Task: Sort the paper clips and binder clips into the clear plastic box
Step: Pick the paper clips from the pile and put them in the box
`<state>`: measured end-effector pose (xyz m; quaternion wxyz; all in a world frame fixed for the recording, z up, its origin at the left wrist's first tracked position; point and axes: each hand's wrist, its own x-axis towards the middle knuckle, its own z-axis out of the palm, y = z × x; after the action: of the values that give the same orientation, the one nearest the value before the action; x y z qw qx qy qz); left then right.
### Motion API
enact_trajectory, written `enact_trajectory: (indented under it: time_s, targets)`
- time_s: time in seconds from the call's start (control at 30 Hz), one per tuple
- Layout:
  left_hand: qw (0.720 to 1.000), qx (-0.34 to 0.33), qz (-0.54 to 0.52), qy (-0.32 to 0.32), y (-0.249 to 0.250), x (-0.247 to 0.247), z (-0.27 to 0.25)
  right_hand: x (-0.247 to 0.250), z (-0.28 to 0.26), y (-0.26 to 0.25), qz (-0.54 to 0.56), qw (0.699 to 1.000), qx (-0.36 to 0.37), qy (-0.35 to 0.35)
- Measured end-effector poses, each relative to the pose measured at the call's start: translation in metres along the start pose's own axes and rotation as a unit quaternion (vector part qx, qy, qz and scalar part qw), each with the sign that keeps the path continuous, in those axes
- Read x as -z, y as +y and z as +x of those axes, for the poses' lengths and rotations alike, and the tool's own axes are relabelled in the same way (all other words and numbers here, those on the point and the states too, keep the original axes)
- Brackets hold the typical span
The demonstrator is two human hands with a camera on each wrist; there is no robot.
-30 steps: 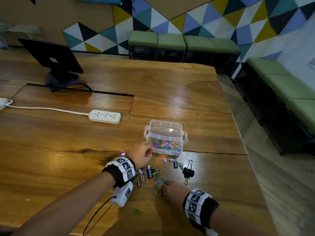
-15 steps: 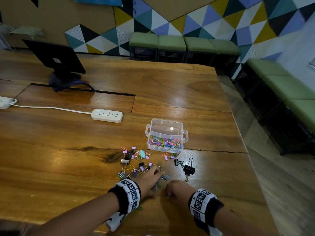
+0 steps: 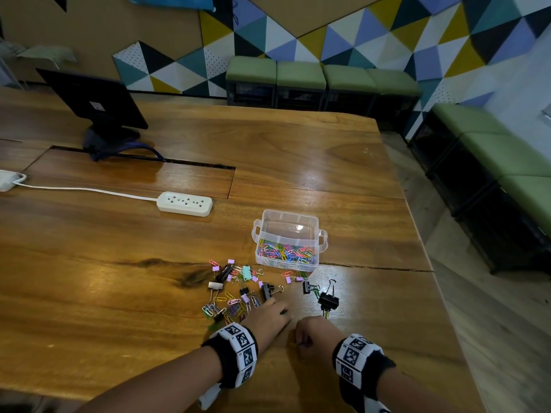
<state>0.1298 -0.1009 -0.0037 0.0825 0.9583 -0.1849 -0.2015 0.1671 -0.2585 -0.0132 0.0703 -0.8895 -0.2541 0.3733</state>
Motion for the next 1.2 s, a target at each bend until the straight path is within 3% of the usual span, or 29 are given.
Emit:
enact_trajectory:
  time_s: [0.13,0.23,0.5,0.73,0.83,0.97,1.2]
  targets:
    - [0.999,-0.031,0.017,0.025,0.001,-0.003,0.000,0.003,0.003,0.000,-0.010,1.000,-0.003,0.006]
    - [0.999,-0.022,0.023,0.001,0.002,0.001,0.000,0.014,-0.001,0.003,0.000,1.000,-0.010,0.028]
    - [1.000,0.019,-0.009,-0.008,0.011,0.020,0.006,0.074,0.004,0.010,0.102,0.982,-0.011,0.160]
    - [0.993,0.037,-0.046,-0.104,0.005,0.031,0.014,0.124,0.038,0.007,0.154,0.949,-0.031,0.272]
    - [0.983,0.065,-0.069,-0.154,0.003,0.044,0.022,0.129,0.046,0.007,0.154,0.947,-0.034,0.280]
    - [0.986,0.072,-0.134,-0.064,-0.010,0.057,0.026,0.125,0.049,0.008,0.122,0.954,-0.020,0.273]
    - [0.977,0.075,-0.184,0.075,-0.037,0.094,0.046,0.112,0.031,0.008,-0.004,0.981,0.031,0.191]
